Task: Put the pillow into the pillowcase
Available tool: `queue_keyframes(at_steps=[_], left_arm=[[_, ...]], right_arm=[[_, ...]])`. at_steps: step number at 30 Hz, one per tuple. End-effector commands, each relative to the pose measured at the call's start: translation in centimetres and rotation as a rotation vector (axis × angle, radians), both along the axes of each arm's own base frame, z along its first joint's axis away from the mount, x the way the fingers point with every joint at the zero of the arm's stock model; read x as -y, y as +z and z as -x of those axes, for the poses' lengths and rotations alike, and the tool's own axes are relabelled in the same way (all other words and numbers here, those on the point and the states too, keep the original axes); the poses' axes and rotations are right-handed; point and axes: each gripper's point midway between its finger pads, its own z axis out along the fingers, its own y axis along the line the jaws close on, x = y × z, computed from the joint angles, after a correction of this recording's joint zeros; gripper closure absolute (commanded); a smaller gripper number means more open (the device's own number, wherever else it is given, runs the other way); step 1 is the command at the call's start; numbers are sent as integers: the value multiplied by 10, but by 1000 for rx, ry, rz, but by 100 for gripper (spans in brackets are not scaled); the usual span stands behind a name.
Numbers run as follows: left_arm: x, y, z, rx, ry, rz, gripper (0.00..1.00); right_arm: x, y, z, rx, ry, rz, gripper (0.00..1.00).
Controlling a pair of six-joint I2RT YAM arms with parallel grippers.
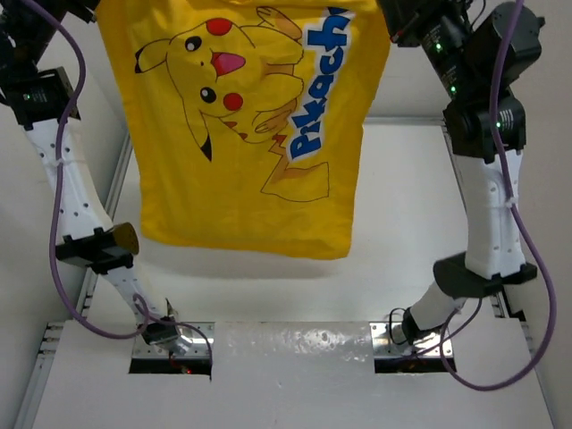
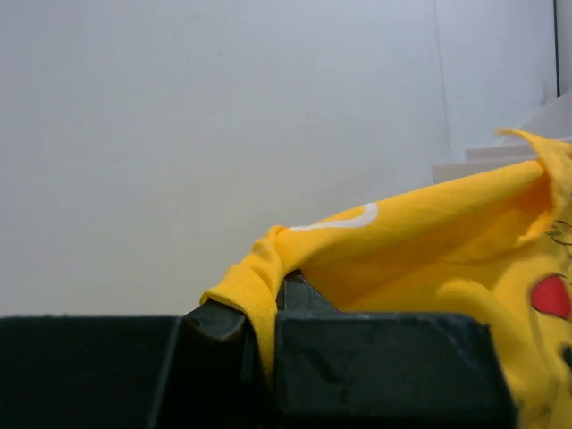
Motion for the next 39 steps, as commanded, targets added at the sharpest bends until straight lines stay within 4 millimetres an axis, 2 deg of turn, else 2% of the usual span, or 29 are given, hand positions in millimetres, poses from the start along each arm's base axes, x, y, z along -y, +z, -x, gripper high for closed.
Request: queue_keyframes(at_steps=[1,2,3,4,6,7,8,11,12,13,14,16,18,19,20,22,23,24,25,28,29,31,32,33,34,35,36,37,39], left_arm=[[15,43,64,169,31,19,100],[21,16,47,68,-5,15,100],[34,5,59,43,-24,7,100],[34,-8,47,41,-5,5,100],[32,33,65,153,47,47,100],[20,39,36,156,81,67,100],[24,99,109,398,133,86,100],[24,117,147,571,167,85,100],[32,102,138,485,129,46,100],[36,86,121,392,98,17,100],[42,70,110,301,65,3,100],[39,12,41,52,62,40,100],[28,28,36,84,123,94,100],[22,48,44,139,151,112,100],[13,54,33,169,173,128,100],[16,114,125,521,214,110,100],[16,108,120,527,222,89,100],[21,109,129,557,214,70,100],[24,107,133,554,209,48,100],[31,46,67,209,173,-25,100],[33,-26,7,-34,164,-49,100],[31,-53,-9,-102,173,-31,100],[27,-7,15,12,187,25,100],[27,27,36,118,194,42,100],[20,52,36,202,216,78,100],[19,117,119,503,233,146,100],[19,131,145,623,235,160,100],[26,144,191,788,225,156,100],[45,133,193,786,164,44,100]], right_arm=[[57,80,109,257,-117,-107,100],[59,78,118,318,-106,-149,100],[42,-26,57,84,-104,-140,100],[49,-40,56,60,-141,-166,100],[53,-7,60,76,-158,-140,100],[53,22,68,133,-152,-124,100],[53,79,88,252,-124,-143,100],[67,123,130,385,-130,-174,100],[68,116,135,375,-128,-171,100],[55,57,87,252,-136,-142,100],[64,49,111,265,-137,-177,100],[62,4,78,125,-182,-136,100],[49,-4,36,45,-187,-56,100],[56,65,78,196,-160,-96,100],[53,91,88,268,-127,-117,100],[64,128,105,409,-157,-185,100],[87,160,168,568,-174,-250,100],[80,120,129,465,-201,-212,100],[85,113,134,469,-221,-214,100],[77,35,86,219,-262,-114,100],[72,0,66,110,-265,-76,100],[56,-32,34,9,-226,-53,100],[52,-16,34,38,-206,-55,100],[63,65,82,222,-192,-112,100],[57,79,59,251,-195,-112,100],[63,113,81,355,-193,-153,100],[74,149,114,495,-194,-217,100],[86,168,162,578,-177,-261,100],[79,127,142,555,-159,-278,100]])
